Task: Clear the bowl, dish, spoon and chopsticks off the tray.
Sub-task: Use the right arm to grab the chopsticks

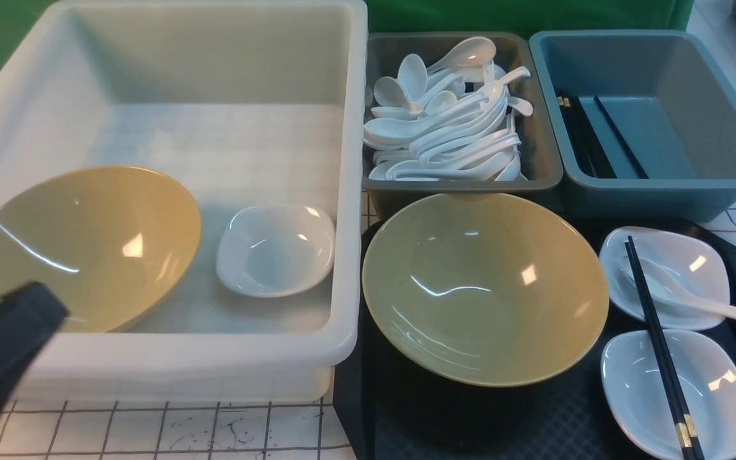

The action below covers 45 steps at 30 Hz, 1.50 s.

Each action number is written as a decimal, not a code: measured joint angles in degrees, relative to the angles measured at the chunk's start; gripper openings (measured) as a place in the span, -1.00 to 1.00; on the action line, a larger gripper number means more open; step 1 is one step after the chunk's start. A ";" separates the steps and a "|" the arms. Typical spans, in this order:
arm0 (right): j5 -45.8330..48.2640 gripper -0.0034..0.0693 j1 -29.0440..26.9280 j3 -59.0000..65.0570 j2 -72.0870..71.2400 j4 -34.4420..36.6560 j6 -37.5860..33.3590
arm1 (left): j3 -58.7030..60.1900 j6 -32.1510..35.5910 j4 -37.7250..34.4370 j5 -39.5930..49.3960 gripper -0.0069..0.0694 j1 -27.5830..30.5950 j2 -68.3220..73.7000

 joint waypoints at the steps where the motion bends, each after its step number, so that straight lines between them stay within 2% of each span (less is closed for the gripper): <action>1: 2.75 -0.28 0.94 -0.45 0.00 0.19 0.45 | -1.61 0.94 2.48 2.92 -0.82 -0.05 2.88; 3: 9.22 -0.32 3.04 -2.92 0.88 0.41 -0.12 | -3.83 2.12 5.01 6.49 -0.82 -0.75 6.04; 6: 17.22 -0.41 8.30 -10.85 5.48 1.39 -4.89 | -6.21 4.51 7.24 9.20 -0.82 -4.77 10.15; 9: 25.91 -0.45 12.88 -19.29 10.85 1.77 -9.24 | -8.00 6.42 10.80 10.46 -0.82 -10.68 13.68; 13: 39.85 -0.46 18.74 -30.48 20.87 1.77 -14.77 | -10.62 6.39 19.84 12.01 -0.82 -21.02 19.22; 17: 52.55 -0.46 20.68 -39.40 30.67 0.85 -18.07 | -14.63 5.64 29.08 14.02 -0.82 -30.08 25.94; 18: 52.99 -0.46 20.75 -39.40 30.67 0.73 -18.21 | -14.82 5.64 29.40 14.06 -0.82 -30.48 26.26; 20: 57.15 -0.46 20.88 -42.70 35.75 -1.02 -19.81 | -17.22 5.64 32.04 14.10 -0.82 -35.02 29.96; 29: 58.86 -0.41 21.01 -45.50 47.76 -2.14 -21.02 | -24.02 5.64 36.16 11.21 -0.82 -48.51 38.32; 33: 58.85 -0.32 21.01 -45.55 53.38 -2.33 -20.90 | -24.43 5.64 38.06 8.64 -0.82 -51.32 38.38; 40: 57.30 -0.12 21.01 -48.91 61.24 -2.46 -20.33 | -24.43 7.17 39.36 8.67 -0.82 -52.07 38.38; 45: 55.07 -0.05 21.01 -50.34 64.59 -2.46 -17.92 | -24.43 8.00 39.36 8.23 -0.82 -52.07 38.38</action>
